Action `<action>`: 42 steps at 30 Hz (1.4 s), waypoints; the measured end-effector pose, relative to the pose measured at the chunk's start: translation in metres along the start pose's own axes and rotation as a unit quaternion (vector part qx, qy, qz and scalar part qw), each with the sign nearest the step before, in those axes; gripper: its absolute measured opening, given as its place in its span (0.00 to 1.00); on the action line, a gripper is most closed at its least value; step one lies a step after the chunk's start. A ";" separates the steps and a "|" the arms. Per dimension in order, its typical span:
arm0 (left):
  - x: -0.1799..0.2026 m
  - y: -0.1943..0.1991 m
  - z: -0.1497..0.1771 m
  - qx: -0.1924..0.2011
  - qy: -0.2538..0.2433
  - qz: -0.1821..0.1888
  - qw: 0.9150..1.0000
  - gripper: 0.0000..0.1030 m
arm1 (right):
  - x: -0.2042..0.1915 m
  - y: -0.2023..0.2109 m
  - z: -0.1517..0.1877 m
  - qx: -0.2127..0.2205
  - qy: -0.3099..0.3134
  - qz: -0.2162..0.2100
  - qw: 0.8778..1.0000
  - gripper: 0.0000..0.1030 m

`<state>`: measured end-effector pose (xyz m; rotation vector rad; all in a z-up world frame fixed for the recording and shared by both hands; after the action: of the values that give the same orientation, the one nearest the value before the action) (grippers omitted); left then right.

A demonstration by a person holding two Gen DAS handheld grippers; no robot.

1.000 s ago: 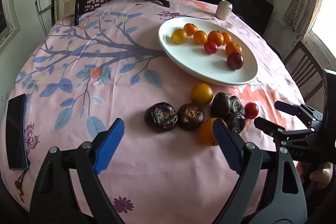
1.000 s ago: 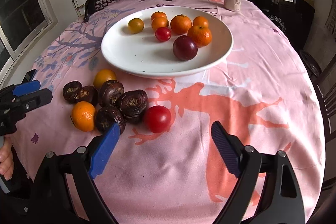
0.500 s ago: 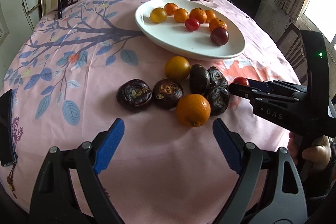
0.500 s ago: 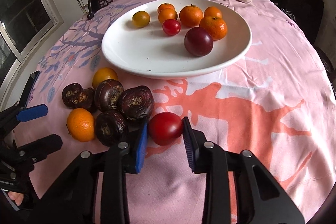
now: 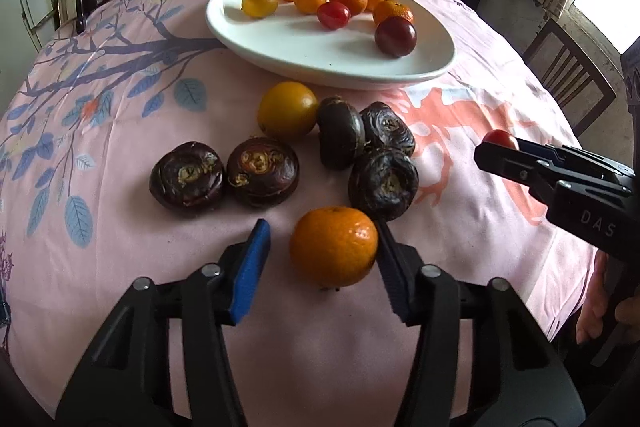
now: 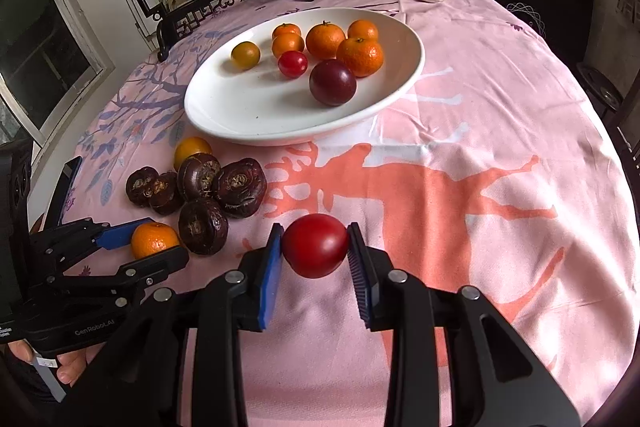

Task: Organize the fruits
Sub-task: 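Grasp another red tomato with the right tool while the left grasps an orange, then lower the tomato and orange onto the white plate and open both tools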

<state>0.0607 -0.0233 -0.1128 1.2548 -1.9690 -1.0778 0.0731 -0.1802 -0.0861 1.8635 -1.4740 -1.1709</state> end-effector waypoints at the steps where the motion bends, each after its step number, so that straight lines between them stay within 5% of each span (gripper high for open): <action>1: 0.002 0.001 0.000 0.000 -0.002 0.004 1.000 0.40 | 0.000 0.001 0.000 0.001 0.000 -0.001 1.000 0.32; 25: -0.026 0.051 -0.017 0.053 0.023 0.007 0.998 0.39 | -0.028 0.010 -0.008 0.009 0.024 -0.019 0.999 0.32; 33: -0.060 0.046 -0.105 0.068 0.026 -0.020 0.997 0.39 | -0.050 0.009 -0.074 0.044 0.071 -0.009 0.996 0.32; 37: -0.072 0.012 -0.165 0.053 0.029 -0.024 0.998 0.40 | -0.054 -0.013 -0.120 0.054 0.077 0.000 0.996 0.32; 42: -0.080 -0.041 -0.200 0.019 0.043 -0.029 0.999 0.40 | -0.044 -0.060 -0.141 0.024 0.071 0.020 0.997 0.32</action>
<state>0.2704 -0.0253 -0.0473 1.3626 -1.9077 -1.0025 0.2220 -0.1385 -0.0472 1.8975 -1.4655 -0.9716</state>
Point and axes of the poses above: each gripper's, at about its wrist camera, not at the fingertips, and y roughly against the way its jaws point, x to its right, z to its underside, the point moved 4 cm from there along -y, roughly the way its jaws point, and after that the axes turned 11 degrees about -y, right-handed, at the moved point
